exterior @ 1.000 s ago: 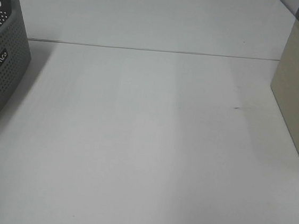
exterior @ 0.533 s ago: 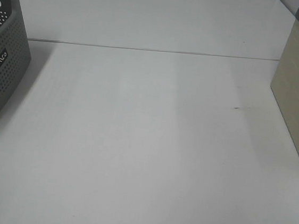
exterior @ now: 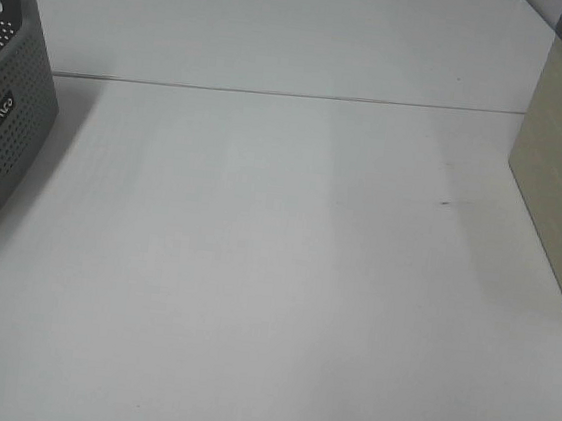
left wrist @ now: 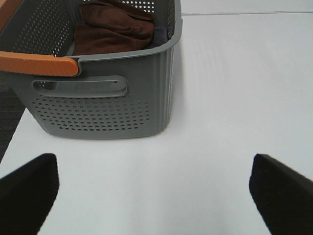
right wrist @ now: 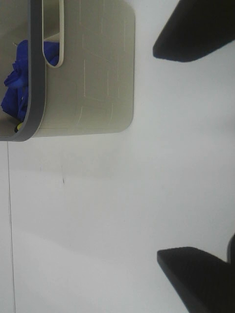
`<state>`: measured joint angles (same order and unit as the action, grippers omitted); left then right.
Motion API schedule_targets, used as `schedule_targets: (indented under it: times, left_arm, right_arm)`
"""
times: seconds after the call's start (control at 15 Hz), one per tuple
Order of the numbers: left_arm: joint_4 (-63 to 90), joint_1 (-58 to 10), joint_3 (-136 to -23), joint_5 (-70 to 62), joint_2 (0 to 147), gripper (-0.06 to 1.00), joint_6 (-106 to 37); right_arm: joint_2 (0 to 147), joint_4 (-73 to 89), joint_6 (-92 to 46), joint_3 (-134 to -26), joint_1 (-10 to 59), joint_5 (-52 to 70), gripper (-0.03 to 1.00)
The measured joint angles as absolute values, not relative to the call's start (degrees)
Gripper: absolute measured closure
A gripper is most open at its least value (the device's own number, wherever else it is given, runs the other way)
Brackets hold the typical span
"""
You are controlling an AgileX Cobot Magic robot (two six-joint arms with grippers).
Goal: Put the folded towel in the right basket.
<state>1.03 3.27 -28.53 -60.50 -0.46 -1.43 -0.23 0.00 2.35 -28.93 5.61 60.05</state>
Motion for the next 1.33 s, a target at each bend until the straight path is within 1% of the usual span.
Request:
schedule_targets:
  times: [0.4, 0.6, 1.33]
  left_arm:
    - [1.03, 3.27, -28.53, -60.50, -0.46, -0.04, -1.43]
    - [1.03, 3.27, -28.53, -60.50, -0.46, -0.04, -1.43]
    - [1.03, 3.27, -28.53, -60.50, -0.46, -0.04, -1.43]
  right_arm:
    - [-0.23, 0.52, 2.35, -28.88, 4.81, 60.05, -0.01]
    - [-0.23, 0.52, 2.35, -28.88, 0.00, 60.05, -0.01]
    - [-0.23, 0.52, 2.35, -28.88, -0.17, 60.05, -0.01]
